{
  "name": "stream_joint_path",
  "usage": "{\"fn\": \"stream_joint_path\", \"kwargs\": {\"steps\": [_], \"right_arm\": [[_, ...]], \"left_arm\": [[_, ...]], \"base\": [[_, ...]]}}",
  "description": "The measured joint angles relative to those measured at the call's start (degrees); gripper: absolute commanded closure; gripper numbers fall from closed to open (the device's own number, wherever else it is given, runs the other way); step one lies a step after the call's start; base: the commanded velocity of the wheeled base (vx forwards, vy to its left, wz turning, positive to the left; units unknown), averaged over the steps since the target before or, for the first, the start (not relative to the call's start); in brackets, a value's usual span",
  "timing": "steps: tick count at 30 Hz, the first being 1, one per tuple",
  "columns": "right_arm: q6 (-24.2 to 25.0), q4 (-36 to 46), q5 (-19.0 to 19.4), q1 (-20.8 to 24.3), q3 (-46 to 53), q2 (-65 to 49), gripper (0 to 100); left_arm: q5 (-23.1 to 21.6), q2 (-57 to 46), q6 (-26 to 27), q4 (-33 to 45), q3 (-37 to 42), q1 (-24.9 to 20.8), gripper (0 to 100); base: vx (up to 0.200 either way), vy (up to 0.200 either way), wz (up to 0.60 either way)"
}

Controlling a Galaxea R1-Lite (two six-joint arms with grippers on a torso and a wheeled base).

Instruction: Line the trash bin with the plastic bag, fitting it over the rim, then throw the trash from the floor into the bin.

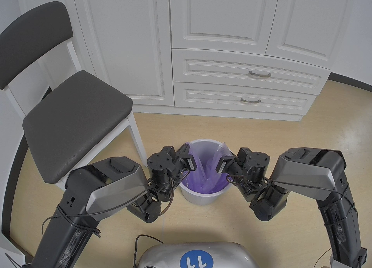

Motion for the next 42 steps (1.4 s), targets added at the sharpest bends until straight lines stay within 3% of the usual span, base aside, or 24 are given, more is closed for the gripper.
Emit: {"fn": "stream_joint_path", "kwargs": {"steps": [6, 11, 21, 35, 42], "right_arm": [[-10.22, 0.00, 4.02, -3.80, 6.53, -3.01, 100], [-17.46, -0.02, 7.78, -9.40, 11.01, -5.24, 100], [-24.34, 0.00, 12.42, -16.34, 14.56, -5.90, 100], [-25.64, 0.88, 14.01, -19.59, 15.96, -3.04, 100], [-25.86, 4.66, 17.55, -19.98, 19.69, -4.80, 100]], "left_arm": [[-3.18, -3.94, 4.71, -0.35, 6.62, 1.55, 100], [-7.49, -7.41, 12.59, -0.27, 12.32, 6.28, 100], [-8.87, -5.46, 15.27, 2.66, 6.73, 13.58, 100], [-8.48, -1.38, 20.16, 3.15, 3.23, 17.16, 100], [-8.66, -1.00, 20.25, 3.18, 3.34, 17.91, 100]], "base": [[0.000, 0.000, 0.00], [0.000, 0.000, 0.00], [0.000, 0.000, 0.00], [0.000, 0.000, 0.00], [0.000, 0.000, 0.00]]}}
